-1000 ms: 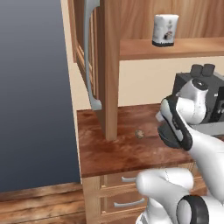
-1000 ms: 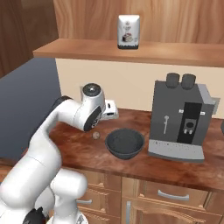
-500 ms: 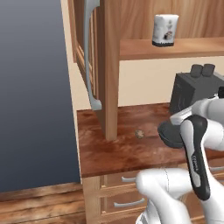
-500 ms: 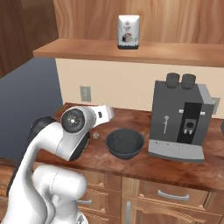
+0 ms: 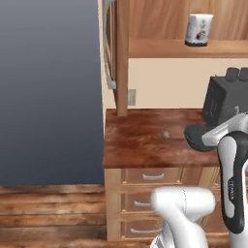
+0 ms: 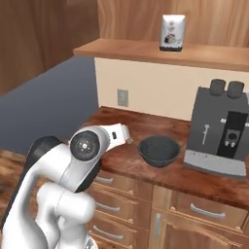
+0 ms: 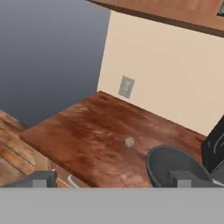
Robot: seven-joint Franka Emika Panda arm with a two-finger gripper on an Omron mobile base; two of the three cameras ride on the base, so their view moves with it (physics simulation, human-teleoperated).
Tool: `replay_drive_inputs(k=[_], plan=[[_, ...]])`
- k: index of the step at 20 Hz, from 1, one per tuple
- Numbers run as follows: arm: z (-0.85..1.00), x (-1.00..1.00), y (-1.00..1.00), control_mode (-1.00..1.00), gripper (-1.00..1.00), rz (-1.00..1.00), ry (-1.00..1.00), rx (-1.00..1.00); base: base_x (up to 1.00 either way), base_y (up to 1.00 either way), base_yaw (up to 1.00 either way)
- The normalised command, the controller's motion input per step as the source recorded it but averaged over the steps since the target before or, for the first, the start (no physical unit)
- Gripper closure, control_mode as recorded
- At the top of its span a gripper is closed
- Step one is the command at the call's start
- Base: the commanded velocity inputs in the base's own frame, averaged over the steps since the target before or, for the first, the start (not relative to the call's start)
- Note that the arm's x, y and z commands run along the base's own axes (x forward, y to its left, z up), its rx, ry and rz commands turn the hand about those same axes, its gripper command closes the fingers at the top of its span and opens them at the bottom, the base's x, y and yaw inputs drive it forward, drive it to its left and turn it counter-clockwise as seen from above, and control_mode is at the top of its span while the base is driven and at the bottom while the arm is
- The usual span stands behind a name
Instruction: Pick the egg and butter from the fridge and place them by the bowl for mixing.
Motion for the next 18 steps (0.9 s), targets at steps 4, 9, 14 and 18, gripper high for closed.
replay_drive_inputs(k=[4, 9, 14, 18], plan=[[0.0, 0.0, 0.0, 1.0, -1.0, 0.0, 0.0, 0.0, -0.75, -0.13, 0.76], [0.0, 0.0, 0.0, 1.0, -1.0, 0.0, 0.0, 0.0, -0.37, 0.0, 0.86], [0.0, 0.0, 0.0, 1.0, -1.0, 0.0, 0.0, 0.0, -0.22, 0.0, 0.88], [0.0, 0.0, 0.0, 1.0, -1.0, 0.0, 0.0, 0.0, -0.28, 0.0, 0.85]])
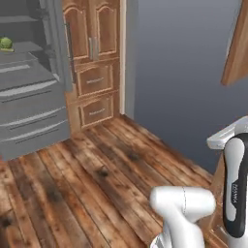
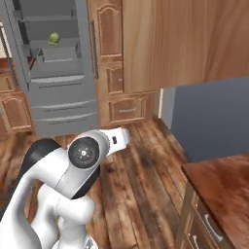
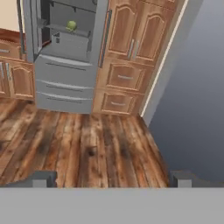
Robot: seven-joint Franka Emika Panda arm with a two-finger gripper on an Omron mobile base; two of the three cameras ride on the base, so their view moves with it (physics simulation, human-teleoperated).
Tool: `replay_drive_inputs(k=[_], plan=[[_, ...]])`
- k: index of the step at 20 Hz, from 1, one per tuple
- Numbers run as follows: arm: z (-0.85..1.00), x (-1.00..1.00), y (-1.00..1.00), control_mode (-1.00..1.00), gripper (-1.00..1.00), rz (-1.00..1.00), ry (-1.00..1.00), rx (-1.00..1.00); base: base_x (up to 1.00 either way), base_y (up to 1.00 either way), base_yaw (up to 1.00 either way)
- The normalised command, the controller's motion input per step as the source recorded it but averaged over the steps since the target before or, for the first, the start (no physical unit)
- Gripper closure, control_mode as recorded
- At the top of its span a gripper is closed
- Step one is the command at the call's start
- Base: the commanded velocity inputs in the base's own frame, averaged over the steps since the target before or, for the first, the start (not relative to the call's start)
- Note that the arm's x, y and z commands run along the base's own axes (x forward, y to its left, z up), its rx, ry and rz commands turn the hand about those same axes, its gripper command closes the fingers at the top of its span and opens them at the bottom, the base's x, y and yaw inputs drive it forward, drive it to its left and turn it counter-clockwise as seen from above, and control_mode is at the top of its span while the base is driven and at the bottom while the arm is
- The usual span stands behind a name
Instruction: Pick the egg and butter from the fridge and place them by the bowl for mixing.
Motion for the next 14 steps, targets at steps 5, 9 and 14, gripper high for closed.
replay_drive_inputs(k=[5, 9, 14], plan=[[0.0, 0.0, 0.0, 1.0, -1.0, 0.0, 0.0, 0.0, -0.45, 0.44, 0.76], [0.0, 0.0, 0.0, 1.0, -1.0, 0.0, 0.0, 0.0, -0.25, 0.97, 0.59], [0.0, 0.0, 0.0, 1.0, -1.0, 0.0, 0.0, 0.0, 0.76, 0.63, 0.09]])
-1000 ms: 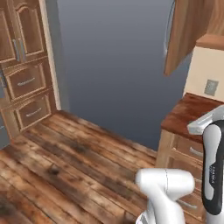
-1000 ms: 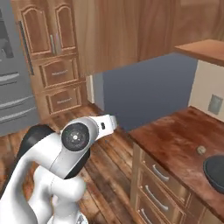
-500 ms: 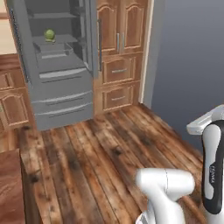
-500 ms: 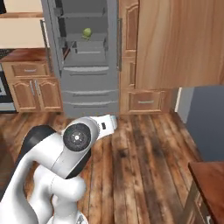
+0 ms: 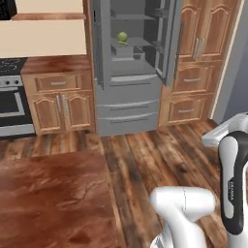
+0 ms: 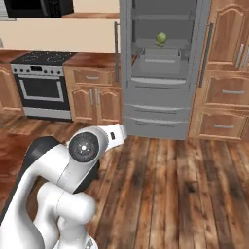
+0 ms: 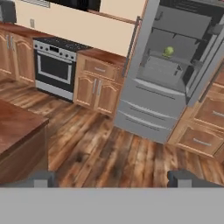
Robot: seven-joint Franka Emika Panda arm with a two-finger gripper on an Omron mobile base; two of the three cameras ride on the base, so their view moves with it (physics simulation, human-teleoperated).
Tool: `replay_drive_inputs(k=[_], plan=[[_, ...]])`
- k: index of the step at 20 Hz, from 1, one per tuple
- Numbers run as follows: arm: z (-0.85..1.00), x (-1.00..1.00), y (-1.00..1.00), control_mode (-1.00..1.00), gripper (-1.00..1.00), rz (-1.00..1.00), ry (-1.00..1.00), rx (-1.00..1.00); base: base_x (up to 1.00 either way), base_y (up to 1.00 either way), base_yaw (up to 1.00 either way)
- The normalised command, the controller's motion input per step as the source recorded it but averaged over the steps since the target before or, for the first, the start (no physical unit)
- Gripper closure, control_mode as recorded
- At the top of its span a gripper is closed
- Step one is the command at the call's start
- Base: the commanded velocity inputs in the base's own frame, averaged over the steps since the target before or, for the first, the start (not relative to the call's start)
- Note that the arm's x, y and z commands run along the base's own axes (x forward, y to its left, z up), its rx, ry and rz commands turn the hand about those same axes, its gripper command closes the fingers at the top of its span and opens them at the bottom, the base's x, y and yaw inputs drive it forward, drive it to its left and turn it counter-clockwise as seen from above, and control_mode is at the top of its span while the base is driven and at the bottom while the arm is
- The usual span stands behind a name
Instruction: Pick the egg and butter from the fridge and place them by the bowl for mixing.
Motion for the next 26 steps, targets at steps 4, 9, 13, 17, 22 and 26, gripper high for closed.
replay_drive_inputs(k=[4, 9, 13, 17, 22, 26], plan=[[0.0, 0.0, 0.0, 1.0, -1.0, 0.0, 0.0, 0.0, 1.0, 0.35, 0.0], [0.0, 0.0, 0.0, 1.0, -1.0, 0.0, 0.0, 0.0, 1.0, -0.08, 0.0], [0.0, 0.0, 0.0, 1.0, -1.0, 0.0, 0.0, 0.0, 1.0, -0.76, 0.0], [0.0, 0.0, 0.0, 1.0, -1.0, 0.0, 0.0, 0.0, 1.0, -0.32, 0.01], [0.0, 0.0, 0.0, 1.0, -1.0, 0.0, 0.0, 0.0, 1.0, 0.1, 0.03], [0.0, 0.0, 0.0, 1.0, -1.0, 0.0, 0.0, 0.0, 1.0, 0.16, 0.01]])
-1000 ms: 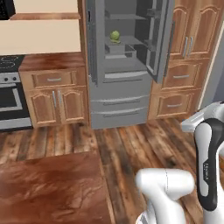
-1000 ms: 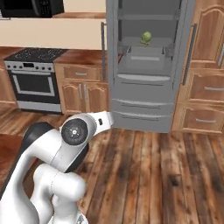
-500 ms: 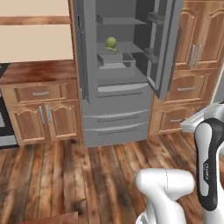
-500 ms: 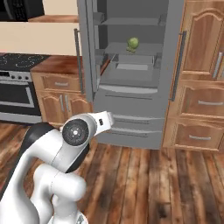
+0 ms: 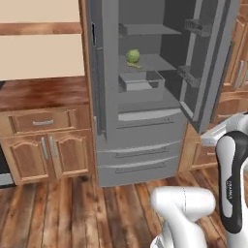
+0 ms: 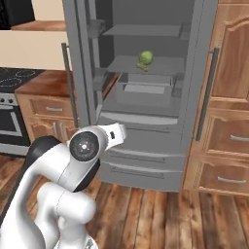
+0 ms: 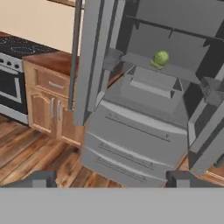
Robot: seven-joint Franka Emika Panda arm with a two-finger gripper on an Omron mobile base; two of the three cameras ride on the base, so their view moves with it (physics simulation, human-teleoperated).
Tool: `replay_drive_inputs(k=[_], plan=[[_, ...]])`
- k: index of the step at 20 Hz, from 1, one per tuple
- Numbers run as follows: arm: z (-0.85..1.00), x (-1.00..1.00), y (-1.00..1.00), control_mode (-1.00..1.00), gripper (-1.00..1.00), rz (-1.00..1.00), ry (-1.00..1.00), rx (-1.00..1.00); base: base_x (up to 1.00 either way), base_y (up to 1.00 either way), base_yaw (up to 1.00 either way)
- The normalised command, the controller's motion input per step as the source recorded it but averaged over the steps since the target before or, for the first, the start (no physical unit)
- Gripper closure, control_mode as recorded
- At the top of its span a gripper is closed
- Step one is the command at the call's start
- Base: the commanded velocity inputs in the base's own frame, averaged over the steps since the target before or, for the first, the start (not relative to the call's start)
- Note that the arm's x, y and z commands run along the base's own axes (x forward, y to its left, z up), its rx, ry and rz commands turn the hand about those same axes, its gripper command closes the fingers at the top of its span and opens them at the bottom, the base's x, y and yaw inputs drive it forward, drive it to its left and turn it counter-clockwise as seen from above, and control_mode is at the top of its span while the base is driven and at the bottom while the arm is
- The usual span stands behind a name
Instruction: Pick the egg and butter from the fridge and place them by the bowl for mixing.
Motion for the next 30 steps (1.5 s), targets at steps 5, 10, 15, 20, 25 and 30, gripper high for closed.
replay_drive_inputs(k=[5, 10, 15, 20, 25, 30], plan=[[0.0, 0.0, 0.0, 1.0, -1.0, 0.0, 0.0, 0.0, 1.0, 0.0, 0.02], [0.0, 0.0, 0.0, 1.0, -1.0, 0.0, 0.0, 0.0, 1.0, 0.0, 0.03], [0.0, 0.0, 0.0, 1.0, -1.0, 0.0, 0.0, 0.0, 1.0, 0.0, 0.08], [0.0, 0.0, 0.0, 1.0, -1.0, 0.0, 0.0, 0.0, 0.93, -0.41, 0.13], [0.0, 0.0, 0.0, 1.0, -1.0, 0.0, 0.0, 0.0, 0.07, -0.21, 0.03], [0.0, 0.0, 0.0, 1.0, -1.0, 0.0, 0.0, 0.0, 0.0, -0.23, 0.0]])
